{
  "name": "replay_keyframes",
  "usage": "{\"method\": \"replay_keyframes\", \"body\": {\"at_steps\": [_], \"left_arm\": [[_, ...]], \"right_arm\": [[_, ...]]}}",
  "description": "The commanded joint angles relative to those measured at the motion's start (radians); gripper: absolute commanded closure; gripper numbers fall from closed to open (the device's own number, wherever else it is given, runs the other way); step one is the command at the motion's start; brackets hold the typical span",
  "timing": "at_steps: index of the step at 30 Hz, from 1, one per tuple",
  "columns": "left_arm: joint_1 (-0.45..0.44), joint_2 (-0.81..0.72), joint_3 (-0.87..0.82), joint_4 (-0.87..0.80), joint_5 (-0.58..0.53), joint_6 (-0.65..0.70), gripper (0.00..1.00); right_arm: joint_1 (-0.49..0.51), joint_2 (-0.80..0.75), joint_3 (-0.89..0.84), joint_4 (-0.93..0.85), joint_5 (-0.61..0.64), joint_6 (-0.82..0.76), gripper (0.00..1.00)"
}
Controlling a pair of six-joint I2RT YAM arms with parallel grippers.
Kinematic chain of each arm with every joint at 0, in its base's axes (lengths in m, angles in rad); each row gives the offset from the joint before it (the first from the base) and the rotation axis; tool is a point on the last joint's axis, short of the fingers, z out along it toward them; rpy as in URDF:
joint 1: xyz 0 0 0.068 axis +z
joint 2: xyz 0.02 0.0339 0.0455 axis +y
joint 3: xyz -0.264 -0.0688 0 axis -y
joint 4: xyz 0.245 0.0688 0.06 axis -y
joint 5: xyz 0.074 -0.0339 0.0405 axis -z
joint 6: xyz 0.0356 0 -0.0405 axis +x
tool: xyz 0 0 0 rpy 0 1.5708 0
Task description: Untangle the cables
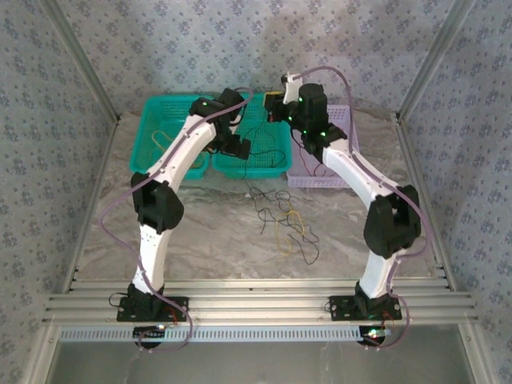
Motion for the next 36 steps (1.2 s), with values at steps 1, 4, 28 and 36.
{"method": "replay_keyframes", "body": {"at_steps": [1,4,28,36], "left_arm": [[0.010,-0.137,-0.036,0.046,-0.012,-0.004,0.00],[0.024,-0.273,-0.135,0.116,-0.012,-0.028,0.00],[0.016,-0.997,-0.836,0.263,-0.034,-0.139,0.00],[0.025,-1.176,-1.049,0.330,-0.062,-0.137,0.00]], "right_arm": [[-0.010,0.100,0.128,-0.116,-0.044,0.013,1.00],[-0.018,0.234,0.325,-0.239,-0.043,-0.001,1.00],[0.055,0.194,0.351,-0.557,0.033,-0.092,0.41],[0.164,-0.187,-0.249,-0.294,0.016,-0.064,0.39]]}}
